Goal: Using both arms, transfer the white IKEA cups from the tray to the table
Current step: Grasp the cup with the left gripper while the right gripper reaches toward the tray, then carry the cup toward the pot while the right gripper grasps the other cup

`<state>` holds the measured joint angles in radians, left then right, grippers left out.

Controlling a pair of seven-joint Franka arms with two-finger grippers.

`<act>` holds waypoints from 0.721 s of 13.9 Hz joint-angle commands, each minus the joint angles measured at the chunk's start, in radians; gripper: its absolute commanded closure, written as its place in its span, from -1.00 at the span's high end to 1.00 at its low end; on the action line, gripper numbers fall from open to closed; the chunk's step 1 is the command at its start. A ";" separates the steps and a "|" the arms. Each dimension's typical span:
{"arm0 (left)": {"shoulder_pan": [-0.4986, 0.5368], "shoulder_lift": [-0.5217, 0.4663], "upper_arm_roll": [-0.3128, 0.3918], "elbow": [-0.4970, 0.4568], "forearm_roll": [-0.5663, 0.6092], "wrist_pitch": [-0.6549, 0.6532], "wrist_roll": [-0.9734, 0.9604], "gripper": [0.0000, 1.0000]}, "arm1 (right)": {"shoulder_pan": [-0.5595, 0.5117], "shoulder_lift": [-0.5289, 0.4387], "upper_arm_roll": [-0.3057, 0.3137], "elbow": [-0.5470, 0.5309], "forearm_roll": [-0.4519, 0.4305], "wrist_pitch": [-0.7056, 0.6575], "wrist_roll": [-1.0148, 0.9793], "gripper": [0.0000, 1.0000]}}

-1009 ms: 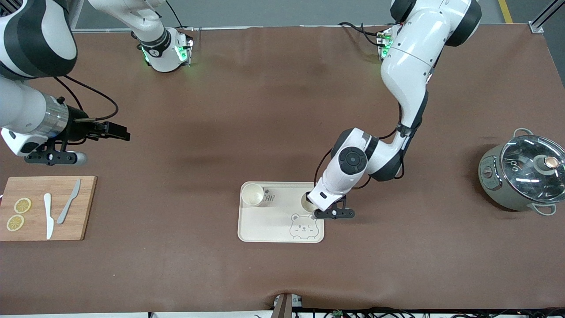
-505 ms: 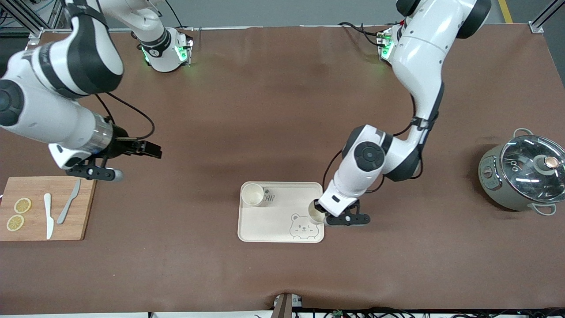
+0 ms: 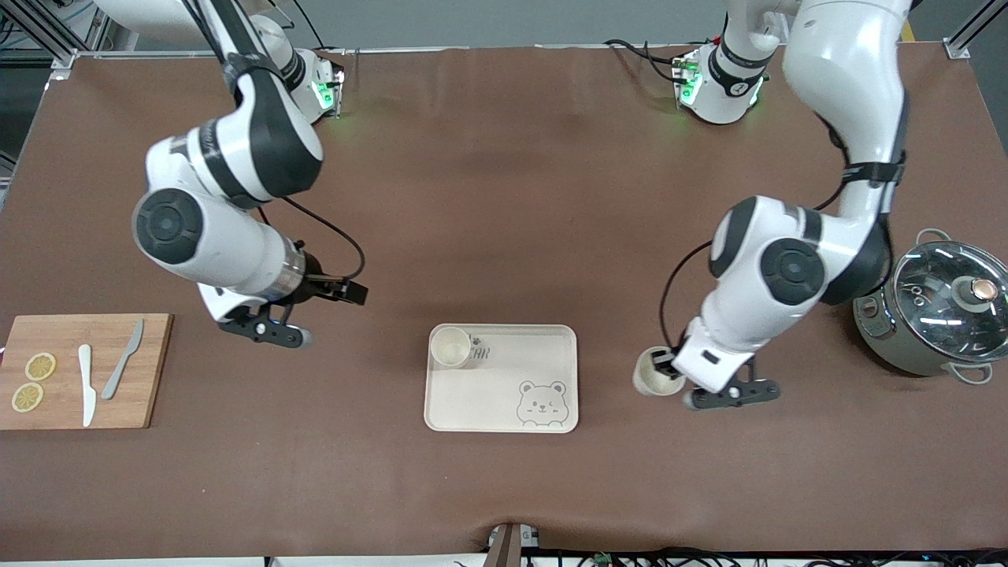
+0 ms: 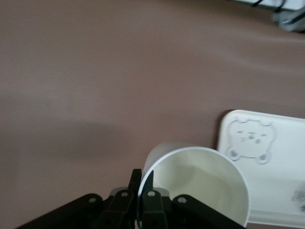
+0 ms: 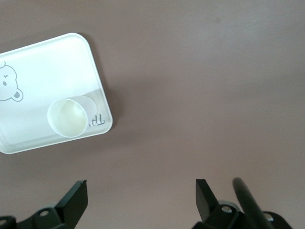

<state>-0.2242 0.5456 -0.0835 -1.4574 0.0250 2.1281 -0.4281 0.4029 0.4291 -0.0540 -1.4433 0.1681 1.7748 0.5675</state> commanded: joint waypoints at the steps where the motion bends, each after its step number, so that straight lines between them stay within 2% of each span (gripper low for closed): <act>1: 0.098 -0.130 -0.018 -0.200 0.018 0.009 0.075 -1.00 | 0.007 0.062 -0.009 0.070 0.007 0.015 0.028 1.00; 5: 0.189 -0.210 -0.016 -0.375 0.020 0.029 0.155 -1.00 | 0.045 0.123 -0.009 0.070 0.018 0.127 0.081 1.00; 8: 0.236 -0.223 -0.016 -0.507 0.020 0.171 0.195 -1.00 | 0.063 0.169 -0.009 0.070 0.018 0.178 0.081 1.00; 10: 0.236 -0.205 -0.018 -0.544 0.020 0.213 0.204 -1.00 | 0.085 0.209 -0.009 0.070 0.014 0.245 0.078 1.00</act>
<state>0.0064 0.3653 -0.0874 -1.9294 0.0251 2.2883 -0.2318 0.4653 0.5898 -0.0543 -1.4072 0.1726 1.9845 0.6299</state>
